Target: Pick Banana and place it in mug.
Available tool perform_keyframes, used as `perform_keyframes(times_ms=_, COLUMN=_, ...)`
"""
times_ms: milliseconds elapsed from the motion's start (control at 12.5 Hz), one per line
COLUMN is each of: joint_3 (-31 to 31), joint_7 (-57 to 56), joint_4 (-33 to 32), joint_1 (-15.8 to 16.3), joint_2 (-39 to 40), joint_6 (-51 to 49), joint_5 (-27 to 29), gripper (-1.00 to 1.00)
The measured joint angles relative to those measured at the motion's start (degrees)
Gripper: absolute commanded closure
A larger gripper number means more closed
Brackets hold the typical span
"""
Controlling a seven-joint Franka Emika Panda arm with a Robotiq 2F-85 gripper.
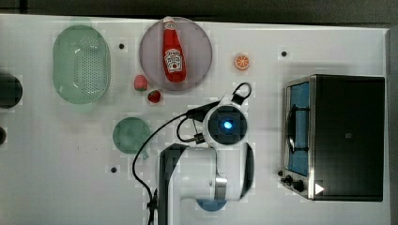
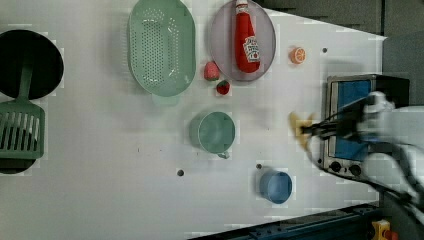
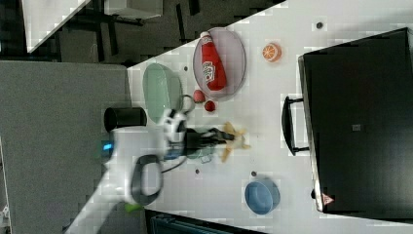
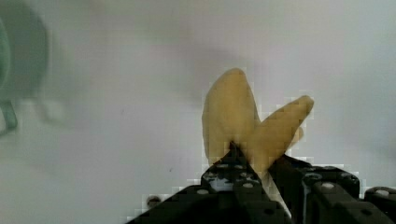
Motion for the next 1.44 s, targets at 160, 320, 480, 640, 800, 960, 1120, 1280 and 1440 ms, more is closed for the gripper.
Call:
perform_keyframes(times_ms=160, joint_3=-0.04, joint_7=0.56, joint_4=5.71, joint_1=-0.7, joint_2=-5.87, joint_6=-10.66, joint_5=0.41, gripper=0.56)
perform_keyframes(times_ms=320, joint_3=-0.29, joint_7=4.03, joint_4=12.87, joint_1=0.11, joint_2=-8.47, joint_6=-18.77, joint_5=0.36, gripper=0.56)
perform_keyframes(times_ms=480, joint_3=2.11, joint_7=9.57, joint_4=15.11, joint_1=-0.13, joint_2=-11.48, joint_6=-20.87, joint_5=1.02, gripper=0.57)
perform_keyframes(times_ms=640, joint_3=7.77, joint_7=15.16, joint_4=13.88, joint_1=0.88, joint_2=-13.43, joint_6=-20.8, joint_5=2.51, gripper=0.57)
perform_keyframes(times_ms=800, joint_3=12.81, joint_7=23.75, joint_4=13.43, joint_1=2.16, joint_2=-10.4, joint_6=-20.48, joint_5=0.66, gripper=0.56)
perform_keyframes(times_ms=960, joint_3=16.13, joint_7=31.05, joint_4=12.65, joint_1=3.45, joint_2=-7.56, joint_6=-21.86, joint_5=2.06, gripper=0.57)
perform_keyframes(times_ms=1120, joint_3=21.61, joint_7=40.99, joint_4=12.65, joint_1=4.65, joint_2=-6.16, joint_6=-23.19, joint_5=3.42, gripper=0.56)
perform_keyframes(times_ms=1280, joint_3=24.75, joint_7=47.76, joint_4=11.53, joint_1=4.25, joint_2=-5.86, joint_6=-16.74, joint_5=6.56, gripper=0.57)
perform_keyframes(times_ms=1440, joint_3=27.98, joint_7=54.14, joint_4=9.74, joint_1=5.04, joint_2=-3.73, joint_6=-9.9, joint_5=6.71, gripper=0.57)
